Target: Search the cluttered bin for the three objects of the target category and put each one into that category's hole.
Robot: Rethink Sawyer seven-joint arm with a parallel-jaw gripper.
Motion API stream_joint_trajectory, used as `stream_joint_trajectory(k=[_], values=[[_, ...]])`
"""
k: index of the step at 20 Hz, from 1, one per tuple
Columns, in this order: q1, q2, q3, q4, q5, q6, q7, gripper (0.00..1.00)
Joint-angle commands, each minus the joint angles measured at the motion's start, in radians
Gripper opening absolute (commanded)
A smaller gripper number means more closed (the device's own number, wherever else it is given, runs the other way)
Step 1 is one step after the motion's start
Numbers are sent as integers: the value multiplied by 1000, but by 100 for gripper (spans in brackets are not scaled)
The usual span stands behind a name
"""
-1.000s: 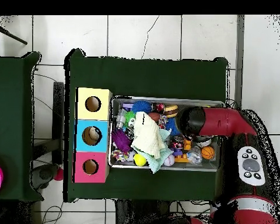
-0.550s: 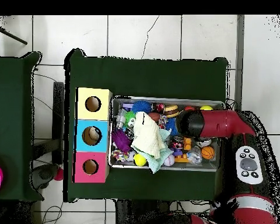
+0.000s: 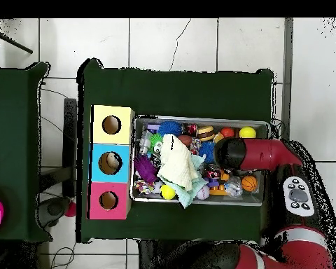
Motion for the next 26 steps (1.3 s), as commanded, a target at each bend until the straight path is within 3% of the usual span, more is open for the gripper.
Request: stream_joint_trajectory(k=[1, 10, 13, 18, 26], values=[[-20, 41, 50, 77, 73, 166, 65, 100], [-29, 17, 50, 104, 178, 341, 101, 100], [-11, 17, 38, 81, 166, 364, 90, 100], [-17, 59, 51, 26, 19, 97, 4, 100], [-25, 80, 45, 28, -87, -24, -24, 100]])
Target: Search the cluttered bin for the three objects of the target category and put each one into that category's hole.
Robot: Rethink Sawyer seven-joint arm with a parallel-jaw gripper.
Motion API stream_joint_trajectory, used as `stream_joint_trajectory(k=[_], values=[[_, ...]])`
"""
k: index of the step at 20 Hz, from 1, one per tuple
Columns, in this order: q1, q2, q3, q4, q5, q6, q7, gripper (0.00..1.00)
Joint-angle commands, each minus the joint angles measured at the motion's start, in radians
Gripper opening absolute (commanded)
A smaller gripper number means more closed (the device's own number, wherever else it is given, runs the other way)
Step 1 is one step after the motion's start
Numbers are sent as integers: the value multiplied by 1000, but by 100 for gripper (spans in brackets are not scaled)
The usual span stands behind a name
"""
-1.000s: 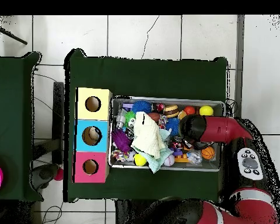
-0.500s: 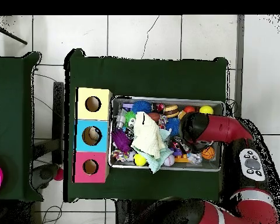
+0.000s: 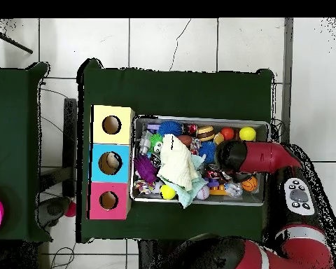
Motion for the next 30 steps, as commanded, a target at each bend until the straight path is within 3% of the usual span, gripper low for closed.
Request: stream_joint_trajectory(k=[1, 7, 13, 30], values=[[-11, 55, 44, 25, -98, -103, -25, 100], [-23, 105, 42, 22, -79, -95, 18, 100], [-42, 121, 49, 42, -8, 2, 44, 100], [-59, 106, 60, 84, 173, 209, 116, 100]])
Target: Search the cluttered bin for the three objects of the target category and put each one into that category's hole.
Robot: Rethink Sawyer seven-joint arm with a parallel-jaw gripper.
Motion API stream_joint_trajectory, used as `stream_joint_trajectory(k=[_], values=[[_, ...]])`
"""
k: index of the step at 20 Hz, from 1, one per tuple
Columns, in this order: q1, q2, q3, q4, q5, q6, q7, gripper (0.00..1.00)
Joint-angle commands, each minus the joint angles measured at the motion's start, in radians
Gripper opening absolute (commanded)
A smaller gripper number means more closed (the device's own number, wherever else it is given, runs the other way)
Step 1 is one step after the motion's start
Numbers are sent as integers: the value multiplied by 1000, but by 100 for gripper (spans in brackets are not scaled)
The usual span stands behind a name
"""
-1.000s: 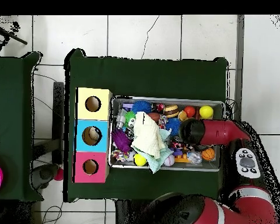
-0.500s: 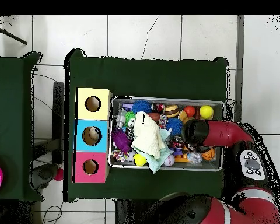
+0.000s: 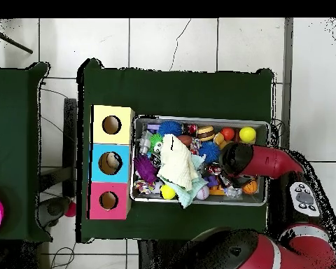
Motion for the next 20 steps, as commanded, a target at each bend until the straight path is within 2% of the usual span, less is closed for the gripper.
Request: stream_joint_trajectory(k=[1, 7, 11, 14, 20], values=[[-12, 54, 60, 83, 79, 120, 114, 100], [12, 70, 43, 55, 45, 107, 89, 100], [39, 88, 18, 10, -32, 79, 43, 100], [38, 101, 15, -7, -70, 13, 20, 100], [46, 103, 24, -15, -125, 4, -22, 100]])
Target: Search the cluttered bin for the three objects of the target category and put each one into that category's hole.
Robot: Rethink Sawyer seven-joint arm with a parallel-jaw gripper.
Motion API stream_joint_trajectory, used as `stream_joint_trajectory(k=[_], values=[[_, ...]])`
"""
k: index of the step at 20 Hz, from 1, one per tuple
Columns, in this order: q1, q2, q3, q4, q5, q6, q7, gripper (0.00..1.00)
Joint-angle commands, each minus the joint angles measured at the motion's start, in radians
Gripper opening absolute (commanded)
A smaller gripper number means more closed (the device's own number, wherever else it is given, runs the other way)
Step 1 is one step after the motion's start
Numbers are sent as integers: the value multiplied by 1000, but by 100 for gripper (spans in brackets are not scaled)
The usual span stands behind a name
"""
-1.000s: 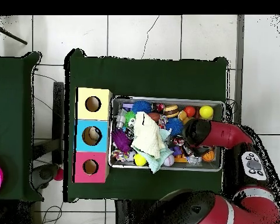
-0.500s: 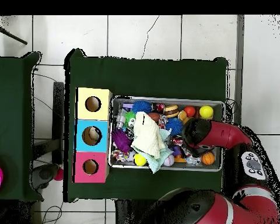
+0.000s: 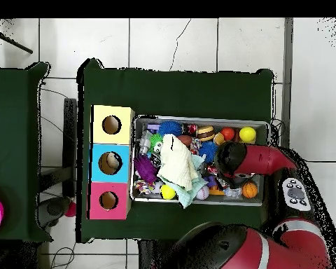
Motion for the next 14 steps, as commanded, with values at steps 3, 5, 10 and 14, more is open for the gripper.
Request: stream_joint_trajectory(k=[3, 5, 10, 14], values=[[19, 86, 32, -5, -119, -24, -41, 100], [30, 89, 24, -17, -159, -17, -68, 100], [33, 94, 14, -26, -196, -21, -59, 100], [34, 99, 9, -37, -219, -7, -68, 100]])
